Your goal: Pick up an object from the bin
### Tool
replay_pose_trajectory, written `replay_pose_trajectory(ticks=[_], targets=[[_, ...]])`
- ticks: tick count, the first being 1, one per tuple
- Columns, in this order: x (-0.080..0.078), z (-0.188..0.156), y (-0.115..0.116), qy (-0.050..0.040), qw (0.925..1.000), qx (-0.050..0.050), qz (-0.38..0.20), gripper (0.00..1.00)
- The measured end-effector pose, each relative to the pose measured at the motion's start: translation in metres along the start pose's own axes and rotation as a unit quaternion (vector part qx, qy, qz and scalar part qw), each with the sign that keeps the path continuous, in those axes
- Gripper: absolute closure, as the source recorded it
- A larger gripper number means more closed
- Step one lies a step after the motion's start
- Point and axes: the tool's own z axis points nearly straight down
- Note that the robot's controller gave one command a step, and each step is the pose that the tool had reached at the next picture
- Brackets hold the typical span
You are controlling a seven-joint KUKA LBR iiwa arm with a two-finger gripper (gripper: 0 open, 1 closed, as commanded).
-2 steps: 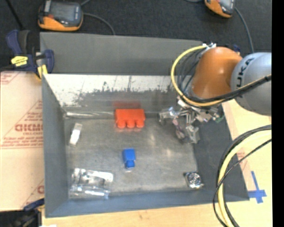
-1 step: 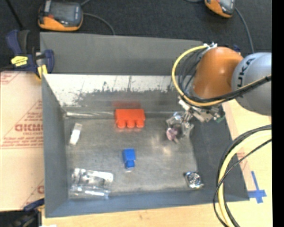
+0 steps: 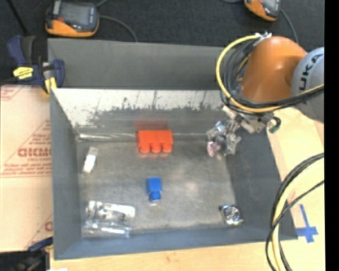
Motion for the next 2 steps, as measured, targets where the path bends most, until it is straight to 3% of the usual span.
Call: replay_pose_trajectory(ticks=[2], targets=[[-0.0009,-0.0192,-0.0042,0.0009,1.0,-0.002,0.004,1.0]])
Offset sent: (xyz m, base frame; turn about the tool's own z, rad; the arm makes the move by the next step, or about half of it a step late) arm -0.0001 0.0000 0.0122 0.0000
